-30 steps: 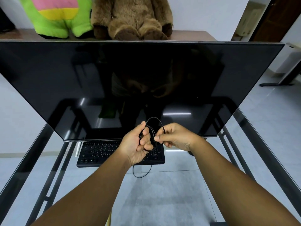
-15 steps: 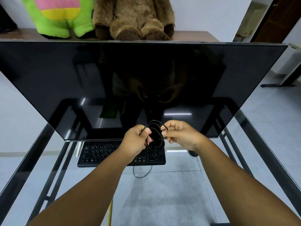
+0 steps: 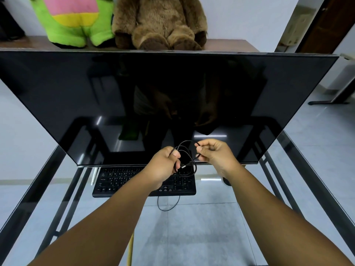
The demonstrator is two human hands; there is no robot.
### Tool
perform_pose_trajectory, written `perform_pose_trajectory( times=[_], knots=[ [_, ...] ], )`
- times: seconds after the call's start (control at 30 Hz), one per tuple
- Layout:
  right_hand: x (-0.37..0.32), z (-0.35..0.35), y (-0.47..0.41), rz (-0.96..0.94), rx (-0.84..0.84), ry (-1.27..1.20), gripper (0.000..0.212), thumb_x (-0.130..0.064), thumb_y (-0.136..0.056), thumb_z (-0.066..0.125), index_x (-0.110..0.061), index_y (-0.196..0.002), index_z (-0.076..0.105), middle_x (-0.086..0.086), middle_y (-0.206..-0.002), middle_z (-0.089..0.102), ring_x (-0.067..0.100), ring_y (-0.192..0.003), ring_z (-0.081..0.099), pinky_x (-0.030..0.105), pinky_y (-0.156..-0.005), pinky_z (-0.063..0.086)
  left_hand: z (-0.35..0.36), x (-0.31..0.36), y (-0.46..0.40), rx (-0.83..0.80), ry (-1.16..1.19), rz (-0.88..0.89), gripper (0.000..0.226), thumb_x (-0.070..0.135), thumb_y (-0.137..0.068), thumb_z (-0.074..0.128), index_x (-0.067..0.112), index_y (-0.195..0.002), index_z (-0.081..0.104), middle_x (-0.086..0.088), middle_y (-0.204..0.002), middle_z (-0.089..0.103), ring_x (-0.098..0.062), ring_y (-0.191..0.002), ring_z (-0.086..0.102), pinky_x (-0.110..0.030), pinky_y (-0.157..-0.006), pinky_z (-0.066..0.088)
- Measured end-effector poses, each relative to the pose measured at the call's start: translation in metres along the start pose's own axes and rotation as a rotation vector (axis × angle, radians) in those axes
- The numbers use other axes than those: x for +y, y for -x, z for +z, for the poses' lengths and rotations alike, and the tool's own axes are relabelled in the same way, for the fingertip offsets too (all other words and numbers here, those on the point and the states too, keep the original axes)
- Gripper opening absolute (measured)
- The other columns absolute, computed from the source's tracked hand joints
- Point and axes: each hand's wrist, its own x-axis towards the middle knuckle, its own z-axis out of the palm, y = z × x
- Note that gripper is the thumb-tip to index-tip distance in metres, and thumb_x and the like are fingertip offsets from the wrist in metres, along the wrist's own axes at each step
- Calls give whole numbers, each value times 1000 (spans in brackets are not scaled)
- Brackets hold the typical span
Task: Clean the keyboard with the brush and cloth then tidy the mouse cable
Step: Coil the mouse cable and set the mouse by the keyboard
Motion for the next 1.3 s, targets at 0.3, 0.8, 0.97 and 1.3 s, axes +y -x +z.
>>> perform_pose_trajectory(
  times=[0.3, 0.8, 0.97, 1.3],
  knots=[
    [-5, -7, -4, -229, 80, 206, 22, 2, -88, 66, -18, -91, 73, 3, -74, 65, 13, -69, 61, 22, -68, 54, -7, 1, 3, -45, 15, 20, 24, 22, -105, 34, 14, -93, 53, 1, -69, 55, -14, -67, 48, -28, -68, 43],
    [5, 6, 5, 206, -49, -232, 14, 2, -90, 62, -9, -92, 68, 3, -76, 70, 9, -67, 66, 19, -61, 55, -4, -1, 2, 25, -128, 109, 20, 22, -103, 39, 14, -94, 55, 4, -71, 62, -14, -68, 52, -27, -65, 44],
    [4, 6, 7, 243, -122, -162, 11, -2, -90, 63, -10, -87, 70, 5, -77, 69, 13, -67, 63, 25, -63, 57, -5, -1, 0, 80, -78, 84, 19, 20, -102, 41, 12, -95, 56, 2, -75, 66, -11, -67, 57, -24, -64, 46],
    [-10, 8, 9, 203, -127, -61, 15, -16, -95, 59, -7, -89, 69, 10, -70, 65, 17, -59, 62, 25, -54, 53, -5, -7, -6, 114, 34, -6, 16, 20, -101, 44, 12, -98, 57, -4, -80, 74, -21, -87, 70, -40, -91, 53]
  ],
)
